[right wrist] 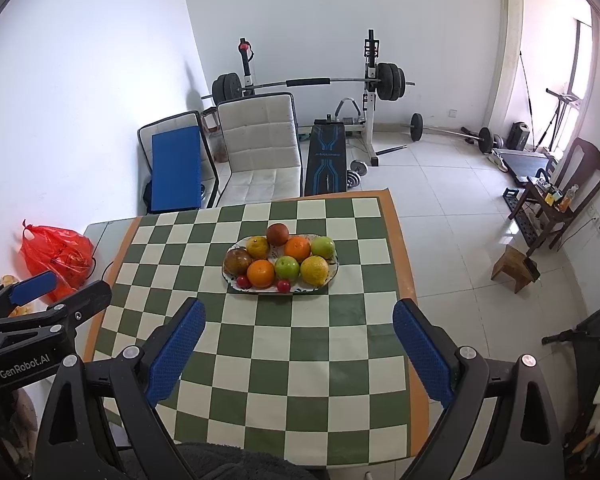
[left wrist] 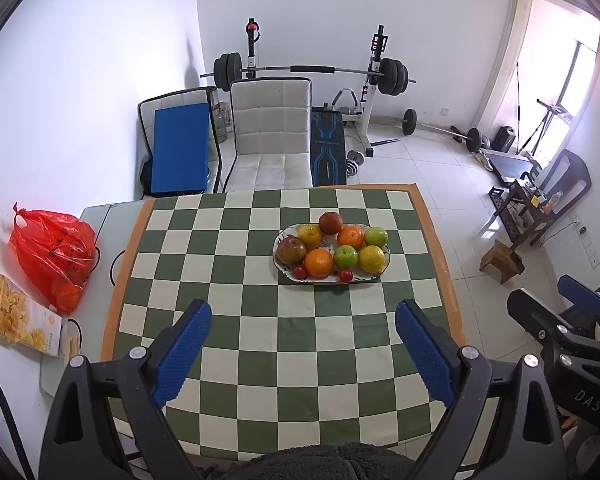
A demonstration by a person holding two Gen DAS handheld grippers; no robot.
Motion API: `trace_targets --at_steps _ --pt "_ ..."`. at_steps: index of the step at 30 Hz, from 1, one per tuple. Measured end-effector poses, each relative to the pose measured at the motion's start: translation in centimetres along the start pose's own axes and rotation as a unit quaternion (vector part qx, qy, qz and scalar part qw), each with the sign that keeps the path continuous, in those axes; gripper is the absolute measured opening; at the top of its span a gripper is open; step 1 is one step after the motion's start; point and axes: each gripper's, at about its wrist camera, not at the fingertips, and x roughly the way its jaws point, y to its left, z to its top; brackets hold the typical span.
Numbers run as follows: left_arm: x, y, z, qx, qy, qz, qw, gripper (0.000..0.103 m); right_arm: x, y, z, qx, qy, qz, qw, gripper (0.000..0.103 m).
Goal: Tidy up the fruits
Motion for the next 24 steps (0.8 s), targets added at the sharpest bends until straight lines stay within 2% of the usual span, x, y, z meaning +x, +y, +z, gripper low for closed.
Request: trace_targets --at_steps 10,12,24 --pt "1.8 -0.7 0.5 -0.004 -0.005 0.016 0.9999 0.095 2.1 -1.0 0.5 0.000 -0.007 -0.010 1.000 0.101" --pt "2.6 -0.6 0.6 -0.007 -0.008 0.017 0.9998 0.102 3.1 -1.2 0.6 -0.001 -0.008 -0.012 1.000 0.101" --pt "7.9 -0.6 1.3 -0.010 0.001 0.048 0.9988 0.102 11.1 -2.9 1.2 0.006 0.009 -0.028 1.000 0.101"
